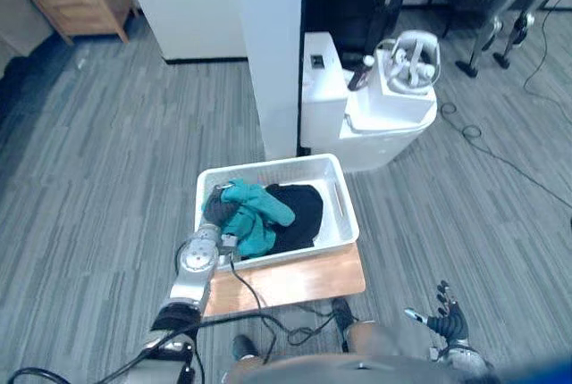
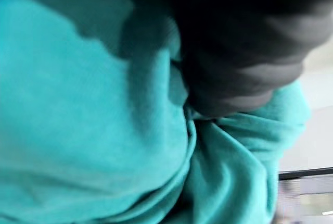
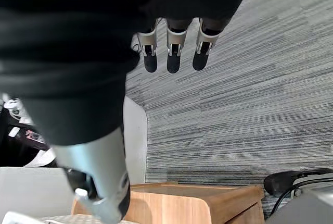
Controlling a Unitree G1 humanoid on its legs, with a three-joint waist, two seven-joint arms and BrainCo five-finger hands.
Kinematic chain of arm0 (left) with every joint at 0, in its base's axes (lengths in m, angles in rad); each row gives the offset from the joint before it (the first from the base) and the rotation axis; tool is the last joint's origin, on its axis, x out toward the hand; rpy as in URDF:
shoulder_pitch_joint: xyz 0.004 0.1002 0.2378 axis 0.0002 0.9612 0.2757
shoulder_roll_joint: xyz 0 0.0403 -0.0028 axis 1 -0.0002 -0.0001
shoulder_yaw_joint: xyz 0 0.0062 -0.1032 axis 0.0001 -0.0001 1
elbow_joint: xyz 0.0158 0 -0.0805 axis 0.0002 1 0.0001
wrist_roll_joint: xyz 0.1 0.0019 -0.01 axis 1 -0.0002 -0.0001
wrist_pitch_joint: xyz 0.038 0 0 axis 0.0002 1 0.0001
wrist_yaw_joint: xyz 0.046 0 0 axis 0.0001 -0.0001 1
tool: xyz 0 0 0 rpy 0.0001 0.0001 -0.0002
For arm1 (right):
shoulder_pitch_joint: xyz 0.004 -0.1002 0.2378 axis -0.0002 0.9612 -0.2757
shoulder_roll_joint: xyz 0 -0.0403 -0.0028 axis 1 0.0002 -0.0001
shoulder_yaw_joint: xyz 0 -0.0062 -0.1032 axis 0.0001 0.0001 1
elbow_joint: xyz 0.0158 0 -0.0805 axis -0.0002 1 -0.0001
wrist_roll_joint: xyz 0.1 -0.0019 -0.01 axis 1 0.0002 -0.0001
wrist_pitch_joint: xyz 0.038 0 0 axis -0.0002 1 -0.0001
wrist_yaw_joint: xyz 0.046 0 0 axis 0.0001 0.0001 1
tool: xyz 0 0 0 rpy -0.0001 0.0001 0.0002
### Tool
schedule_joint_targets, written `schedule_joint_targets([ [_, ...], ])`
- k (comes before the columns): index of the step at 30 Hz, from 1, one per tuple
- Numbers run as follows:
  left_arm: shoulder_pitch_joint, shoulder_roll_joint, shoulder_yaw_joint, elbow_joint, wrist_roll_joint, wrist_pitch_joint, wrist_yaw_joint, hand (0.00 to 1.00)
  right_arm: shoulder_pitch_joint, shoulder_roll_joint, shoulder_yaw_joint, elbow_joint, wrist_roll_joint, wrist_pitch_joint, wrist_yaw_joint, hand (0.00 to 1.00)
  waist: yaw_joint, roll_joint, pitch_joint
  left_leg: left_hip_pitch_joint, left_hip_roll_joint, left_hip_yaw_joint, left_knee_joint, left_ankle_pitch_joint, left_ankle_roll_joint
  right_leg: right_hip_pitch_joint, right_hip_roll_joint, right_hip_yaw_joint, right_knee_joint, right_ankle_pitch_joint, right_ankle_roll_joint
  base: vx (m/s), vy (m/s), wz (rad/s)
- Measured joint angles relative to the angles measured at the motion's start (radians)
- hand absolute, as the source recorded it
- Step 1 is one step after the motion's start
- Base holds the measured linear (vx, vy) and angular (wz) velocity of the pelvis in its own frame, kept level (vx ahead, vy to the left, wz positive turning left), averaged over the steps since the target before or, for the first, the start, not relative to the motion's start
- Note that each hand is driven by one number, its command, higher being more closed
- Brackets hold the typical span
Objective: Tidy the bed and pick cloth on bed and put in laundry
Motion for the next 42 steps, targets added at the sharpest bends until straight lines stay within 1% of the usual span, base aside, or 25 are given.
schedule_joint_targets([
  [2, -0.061, 0.029, -0.012, 0.045, 0.05, 0.002, 0.02, 1.0, -0.034, -0.002, 0.001, 0.001, 0.025, -0.022, 0.0, 0.0, -0.001, 0.004, 0.025, -0.033, -0.001, 0.01, 0.0, 0.002, 0.001, -0.043, 0.001, 0.01, 0.009, 0.003, 0.001, 0.05, 0.002, -0.15],
  [3, -0.08, 0.044, -0.018, 0.062, 0.066, 0.003, 0.022, 1.0, -0.055, -0.005, 0.002, 0.009, 0.043, -0.029, 0.0, 0.0, -0.002, 0.005, 0.045, -0.033, -0.001, 0.02, 0.001, 0.002, 0.002, -0.049, 0.002, 0.014, 0.011, 0.005, 0.001, 0.06, -0.001, -0.16],
  [4, -0.085, 0.046, -0.02, 0.068, 0.068, 0.003, 0.023, 1.0, -0.058, -0.006, 0.002, 0.01, 0.046, -0.03, 0.0, 0.0, -0.003, 0.006, 0.049, -0.033, -0.001, 0.022, 0.001, 0.002, 0.002, -0.051, 0.002, 0.014, 0.011, 0.005, 0.001, 0.05, 0.002, -0.14],
  [5, -0.1, 0.048, -0.024, 0.088, 0.069, 0.008, 0.027, 0.0, -0.063, -0.01, 0.003, 0.013, 0.051, -0.036, 0.001, 0.0, -0.004, 0.01, 0.054, -0.036, -0.001, 0.025, 0.001, 0.001, 0.001, -0.058, 0.003, 0.018, 0.016, 0.005, 0.001, 0.06, 0.002, -0.08],
  [8, -0.136, 0.049, -0.025, 0.127, 0.069, 0.026, 0.048, 0.0, -0.068, -0.014, 0.008, 0.023, 0.061, -0.053, 0.002, 0.0, -0.011, 0.021, 0.082, -0.035, -0.001, 0.031, 0.001, 0.001, 0.001, -0.066, 0.005, 0.018, 0.026, 0.005, 0.001, 0.05, 0.001, -0.07],
  [10, -0.143, 0.056, -0.024, 0.132, 0.068, 0.042, 0.055, 0.0, -0.084, -0.022, 0.018, 0.047, 0.08, -0.064, 0.006, 0.0, -0.014, 0.024, 0.087, -0.048, -0.002, 0.046, 0.001, 0.0, -0.001, -0.09, 0.006, 0.026, 0.036, 0.005, 0.001, 0.02, 0.003, -0.16],
  [13, -0.143, 0.06, -0.024, 0.155, 0.071, 0.045, 0.055, 0.0, -0.093, -0.041, 0.035, 0.059, 0.084, -0.073, 0.012, 0.0, -0.028, 0.026, 0.094, -0.046, -0.003, 0.05, 0.001, 0.0, -0.001, -0.093, 0.006, 0.028, 0.039, 0.005, 0.001, 0.01, 0.0, -0.06],
  [14, -0.142, 0.061, -0.025, 0.157, 0.089, 0.044, 0.055, 0.0, -0.093, -0.047, 0.035, 0.059, 0.084, -0.081, 0.012, 0.0, -0.034, 0.026, 0.094, -0.044, -0.004, 0.051, 0.001, 0.0, -0.001, -0.093, 0.006, 0.028, 0.04, 0.005, 0.001, 0.0, 0.0, 0.0],
  [19, -0.123, 0.061, -0.025, 0.145, 0.089, 0.044, 0.047, 0.0, -0.091, -0.049, 0.032, 0.058, 0.08, -0.088, 0.02, 0.0, -0.038, 0.032, 0.094, -0.009, -0.004, 0.059, 0.001, -0.001, -0.001, -0.066, 0.006, 0.034, 0.041, 0.001, 0.002, -0.01, -0.003, -0.06],
  [21, -0.096, 0.062, -0.025, 0.104, 0.088, 0.043, 0.023, 0.0, -0.084, -0.049, 0.032, 0.056, 0.072, -0.09, 0.022, 0.0, -0.04, 0.038, 0.091, 0.009, -0.004, 0.059, 0.001, -0.003, -0.002, -0.049, 0.006, 0.034, 0.041, -0.004, 0.004, 0.0, 0.0, 0.02],
  [24, -0.049, 0.062, -0.024, 0.049, 0.087, 0.043, -0.031, 0.0, -0.056, -0.049, 0.032, 0.034, 0.049, -0.089, 0.021, 0.0, -0.037, 0.059, 0.078, 0.018, -0.005, 0.053, 0.001, -0.003, -0.002, -0.035, 0.004, 0.029, 0.041, -0.009, 0.003, 0.0, 0.0, 0.06],
  [26, -0.017, 0.062, -0.024, 0.034, 0.086, 0.043, -0.068, 0.0, -0.039, -0.049, 0.032, 0.03, 0.022, -0.08, 0.022, 0.0, -0.036, 0.072, 0.068, 0.031, -0.004, 0.048, 0.0, -0.005, -0.002, -0.019, 0.004, 0.023, 0.04, -0.01, 0.004, 0.02, -0.002, 0.06],
  [29, 0.044, 0.062, -0.021, -0.007, 0.086, 0.043, -0.129, 0.0, -0.009, -0.048, 0.031, 0.021, -0.007, -0.067, 0.024, 0.0, -0.034, 0.094, 0.034, 0.047, -0.004, 0.041, 0.0, -0.009, -0.005, 0.005, 0.002, 0.016, 0.034, -0.013, 0.003, 0.03, 0.003, 0.08],
  [33, 0.095, 0.062, -0.019, -0.073, 0.08, 0.043, -0.212, 0.0, 0.012, -0.048, 0.028, 0.017, -0.007, -0.047, 0.034, 0.0, -0.032, 0.097, -0.01, 0.055, -0.004, 0.017, 0.0, -0.009, -0.004, 0.033, -0.003, -0.01, 0.021, -0.013, 0.002, 0.02, -0.006, 0.18],
  [35, 0.109, 0.062, -0.019, -0.085, 0.05, 0.043, -0.255, 0.0, 0.024, -0.048, 0.026, 0.015, -0.008, -0.044, 0.041, 0.0, -0.032, 0.095, -0.022, 0.067, -0.005, 0.001, 0.0, -0.009, -0.004, 0.056, -0.008, -0.023, 0.015, -0.015, 0.002, 0.0, 0.004, 0.21],
  [38, 0.151, 0.063, 0.0, -0.103, -0.021, 0.047, -0.319, 0.0, 0.034, -0.048, 0.019, 0.016, -0.02, -0.027, 0.049, 0.0, -0.028, 0.094, -0.047, 0.077, -0.008, -0.01, -0.001, -0.01, -0.004, 0.081, -0.013, -0.035, 0.0, -0.015, 0.002, -0.01, 0.005, 0.12],
  [39, 0.166, 0.063, 0.006, -0.113, -0.034, 0.048, -0.327, 0.0, 0.037, -0.048, 0.016, 0.016, -0.032, -0.025, 0.05, 0.0, -0.026, 0.096, -0.057, 0.077, -0.008, -0.013, -0.003, -0.012, -0.005, 0.083, -0.014, -0.037, -0.003, -0.015, 0.002, -0.01, 0.005, 0.06],
  [41, 0.18, 0.064, 0.024, -0.122, -0.066, 0.048, -0.346, 0.0, 0.048, -0.048, 0.006, 0.017, -0.044, -0.022, 0.053, 0.0, -0.007, 0.099, -0.074, 0.077, -0.008, -0.018, -0.004, -0.012, -0.005, 0.085, -0.015, -0.041, -0.005, -0.015, 0.002, -0.01, -0.003, 0.07],
  [42, 0.182, 0.064, 0.033, -0.126, -0.077, 0.048, -0.355, 0.0, 0.053, -0.048, 0.003, 0.018, -0.045, -0.019, 0.053, 0.0, -0.003, 0.099, -0.078, 0.077, -0.009, -0.024, -0.004, -0.013, -0.006, 0.086, -0.016, -0.046, -0.007, -0.015, 0.002, -0.02, -0.008, 0.17],
])
